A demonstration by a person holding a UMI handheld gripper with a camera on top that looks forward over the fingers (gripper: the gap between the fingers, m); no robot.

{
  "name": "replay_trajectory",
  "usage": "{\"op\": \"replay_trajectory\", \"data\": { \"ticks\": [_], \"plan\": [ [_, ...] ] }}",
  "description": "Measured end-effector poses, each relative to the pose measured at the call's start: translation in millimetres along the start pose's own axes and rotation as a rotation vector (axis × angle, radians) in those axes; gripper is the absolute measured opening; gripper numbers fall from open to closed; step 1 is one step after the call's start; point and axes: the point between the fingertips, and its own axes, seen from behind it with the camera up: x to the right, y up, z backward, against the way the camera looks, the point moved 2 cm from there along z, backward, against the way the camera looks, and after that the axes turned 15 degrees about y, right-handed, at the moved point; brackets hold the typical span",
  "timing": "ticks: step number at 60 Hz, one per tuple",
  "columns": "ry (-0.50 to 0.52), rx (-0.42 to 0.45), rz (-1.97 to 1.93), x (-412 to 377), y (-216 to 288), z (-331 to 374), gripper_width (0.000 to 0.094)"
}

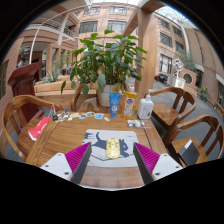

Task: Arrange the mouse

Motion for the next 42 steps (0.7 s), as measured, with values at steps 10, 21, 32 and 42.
{"op": "replay_trajectory", "data": {
  "ticks": [10, 21, 32, 42],
  "plan": [
    [-0.024, 0.044, 0.039, -19.1, 4.7, 70.8, 0.0855],
    [-0.029, 0.054, 0.042, -34.4, -9.6, 122.1, 0.0856],
    [-0.022, 0.043, 0.040, -40.0, -23.8, 147.1, 0.0855],
    [-0.019, 0.028, 0.054, -43.2, -31.1, 145.3, 0.0855]
  ]
}}
